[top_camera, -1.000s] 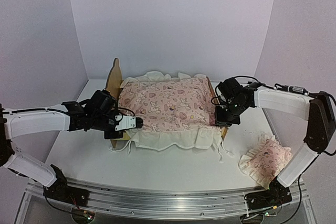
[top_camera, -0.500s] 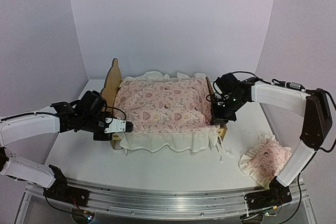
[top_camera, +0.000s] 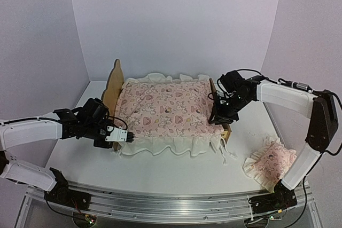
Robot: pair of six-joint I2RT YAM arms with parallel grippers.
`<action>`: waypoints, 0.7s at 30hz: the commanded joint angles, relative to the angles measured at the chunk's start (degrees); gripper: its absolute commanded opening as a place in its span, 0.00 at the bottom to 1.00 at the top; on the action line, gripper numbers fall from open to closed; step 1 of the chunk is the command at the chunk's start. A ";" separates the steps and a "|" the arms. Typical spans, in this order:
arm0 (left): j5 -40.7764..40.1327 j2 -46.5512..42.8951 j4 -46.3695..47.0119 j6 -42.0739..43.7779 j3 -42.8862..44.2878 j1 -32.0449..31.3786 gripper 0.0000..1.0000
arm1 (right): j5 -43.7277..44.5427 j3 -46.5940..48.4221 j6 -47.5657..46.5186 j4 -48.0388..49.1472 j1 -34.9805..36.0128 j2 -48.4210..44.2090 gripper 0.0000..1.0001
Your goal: Set up the pet bed
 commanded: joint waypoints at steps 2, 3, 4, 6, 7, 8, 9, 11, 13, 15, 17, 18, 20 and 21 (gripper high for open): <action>-0.92 -2.65 0.25 1.05 -0.58 0.66 0.06 | -2.28 3.98 -0.58 -0.61 -0.22 -2.20 0.34; -1.21 -2.72 -0.01 1.22 -0.98 0.66 0.06 | -2.34 4.25 -0.63 -0.61 -0.25 -2.31 0.36; -1.50 -2.92 -0.08 1.49 -1.59 0.67 0.06 | -2.32 4.41 -0.67 -0.61 -0.28 -2.41 0.37; -2.16 -3.86 0.44 2.38 -3.37 0.68 0.10 | -2.16 4.61 -0.74 -0.60 -0.27 -2.64 0.40; -2.48 -4.60 0.79 2.95 -4.24 0.67 0.15 | -2.09 4.67 -0.73 -0.59 -0.30 -2.66 0.42; -2.56 -5.40 1.01 3.15 -4.55 0.64 0.22 | -2.17 4.82 -0.66 -0.60 -0.27 -2.67 0.42; -2.26 -6.09 0.94 2.93 -4.57 0.62 0.31 | -2.35 4.87 -0.59 -0.61 -0.28 -2.69 0.43; -1.10 -7.53 0.20 1.64 -3.63 0.66 0.45 | -2.73 5.09 -0.29 -0.61 -0.27 -2.79 0.43; 0.94 -8.98 -1.05 -1.94 -2.22 0.59 0.53 | -2.82 5.15 0.02 -0.52 -0.24 -2.93 0.43; 4.50 -9.72 -4.48 -6.57 -0.29 0.59 0.55 | -2.72 5.26 0.55 -0.46 -0.22 -2.93 0.43; 6.92 -10.05 -7.27 -10.92 0.27 0.58 0.54 | -2.32 5.27 1.12 -0.30 0.06 -3.02 0.42; 7.75 -9.98 -8.56 -12.49 0.05 0.58 0.51 | -1.73 5.32 1.35 -0.23 0.51 -3.13 0.42; 9.67 -9.15 -11.10 -13.98 -0.99 0.53 0.41 | -0.27 5.38 1.42 0.51 1.83 -3.62 0.42; 10.30 -8.85 -11.45 -13.60 -1.91 0.40 0.38 | 0.35 5.35 1.45 1.06 2.57 -3.82 0.42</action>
